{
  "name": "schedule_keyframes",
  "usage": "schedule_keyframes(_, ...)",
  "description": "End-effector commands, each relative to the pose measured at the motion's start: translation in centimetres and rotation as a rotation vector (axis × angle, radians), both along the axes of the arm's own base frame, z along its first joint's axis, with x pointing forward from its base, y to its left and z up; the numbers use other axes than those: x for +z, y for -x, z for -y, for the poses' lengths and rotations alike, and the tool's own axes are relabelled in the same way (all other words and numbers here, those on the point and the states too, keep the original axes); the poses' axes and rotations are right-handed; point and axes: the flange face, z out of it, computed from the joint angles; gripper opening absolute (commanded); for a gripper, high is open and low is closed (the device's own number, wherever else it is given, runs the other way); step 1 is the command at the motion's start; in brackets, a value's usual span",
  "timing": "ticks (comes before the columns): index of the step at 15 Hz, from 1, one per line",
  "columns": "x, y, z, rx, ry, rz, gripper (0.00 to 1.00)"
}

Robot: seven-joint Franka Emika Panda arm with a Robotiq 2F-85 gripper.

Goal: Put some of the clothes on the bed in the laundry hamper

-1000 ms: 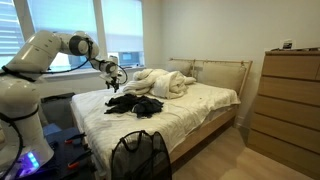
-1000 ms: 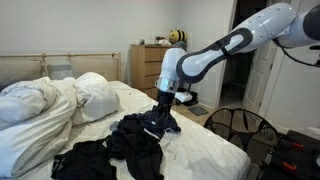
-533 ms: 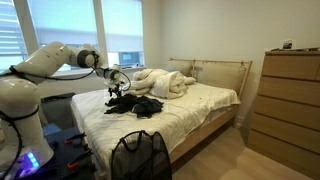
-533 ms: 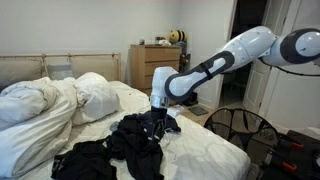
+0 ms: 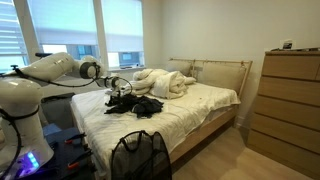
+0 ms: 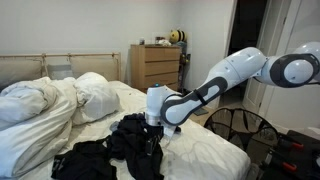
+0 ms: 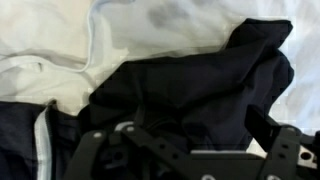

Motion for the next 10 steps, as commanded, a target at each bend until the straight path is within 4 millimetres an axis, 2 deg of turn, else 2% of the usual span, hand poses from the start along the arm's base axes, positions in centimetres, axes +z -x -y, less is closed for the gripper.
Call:
schedule_keyframes(1,-2.0,-0.3,-1.0,0.058,0.050,0.044,1.00)
schedule_keyframes(4,-3.2,-0.2,-1.7,0.069,0.055,0.067,1.00)
schedule_keyframes(8,-3.4,-0.7,-2.0,0.066,0.051,0.092,1.00)
schedule_keyframes(9,-3.2,-0.9,-1.9,0.062,0.049,0.097,0.75)
schedule_keyframes(10,-3.0,-1.1,-1.9,0.057,0.043,0.108,0.72)
